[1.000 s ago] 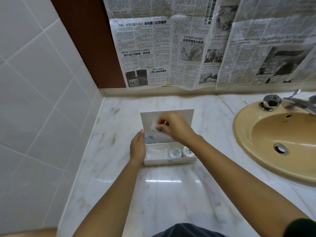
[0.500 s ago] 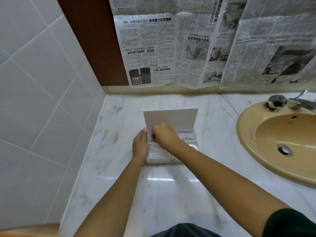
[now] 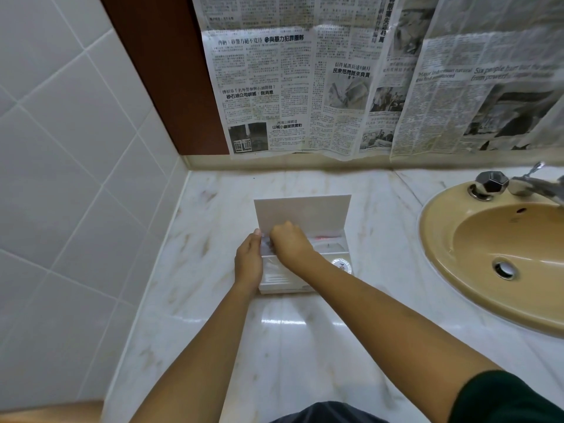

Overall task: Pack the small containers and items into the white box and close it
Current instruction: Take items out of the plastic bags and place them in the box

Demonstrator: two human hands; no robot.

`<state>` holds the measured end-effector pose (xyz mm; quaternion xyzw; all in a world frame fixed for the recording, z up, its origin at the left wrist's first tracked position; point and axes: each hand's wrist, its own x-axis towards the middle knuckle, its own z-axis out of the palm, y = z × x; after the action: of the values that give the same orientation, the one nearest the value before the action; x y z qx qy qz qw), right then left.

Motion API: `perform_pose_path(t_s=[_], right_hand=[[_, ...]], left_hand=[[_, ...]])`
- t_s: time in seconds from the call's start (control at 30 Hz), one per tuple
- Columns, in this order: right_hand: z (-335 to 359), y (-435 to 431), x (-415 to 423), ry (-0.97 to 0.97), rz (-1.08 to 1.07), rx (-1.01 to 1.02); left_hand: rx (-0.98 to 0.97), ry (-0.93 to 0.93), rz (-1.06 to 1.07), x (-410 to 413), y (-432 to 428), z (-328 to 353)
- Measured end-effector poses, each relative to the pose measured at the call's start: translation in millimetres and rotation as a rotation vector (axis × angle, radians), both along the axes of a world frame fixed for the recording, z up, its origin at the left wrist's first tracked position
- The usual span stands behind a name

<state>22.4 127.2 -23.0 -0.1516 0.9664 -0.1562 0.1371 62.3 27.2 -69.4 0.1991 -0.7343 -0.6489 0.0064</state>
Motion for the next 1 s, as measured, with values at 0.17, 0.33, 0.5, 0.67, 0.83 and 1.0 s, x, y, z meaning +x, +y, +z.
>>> perform_pose_path(t_s=[0.17,0.33,0.5,0.67,0.83,1.0], right_hand=[[-2.6,18.3,-1.1,-0.036,-0.020,-0.155],[16.4,39.2,13.9,-0.028,-0.041,-0.365],[42.0,85.0,38.6,0.052,-0.239,-0.621],[44.2,147.3,72.2,0.096,-0.432,-0.626],[22.3,192.0,116.6,0.010,-0.520,-0.378],[-16.5,207.7,149.8,-0.094,-0.560,-0.122]], left_hand=[[-0.011,-0.012,0.007,-1.1,-0.9,-3.1],[-0.015,-0.008,-0.013,-0.3,-2.2,-3.1],[-0.026,-0.024,0.000,0.4,-1.4,-0.4],[-0.004,-0.048,0.020,0.3,-1.0,1.0],[0.003,-0.070,0.017,-0.7,-3.2,-4.8],[0.016,-0.067,0.030,0.6,0.2,0.8]])
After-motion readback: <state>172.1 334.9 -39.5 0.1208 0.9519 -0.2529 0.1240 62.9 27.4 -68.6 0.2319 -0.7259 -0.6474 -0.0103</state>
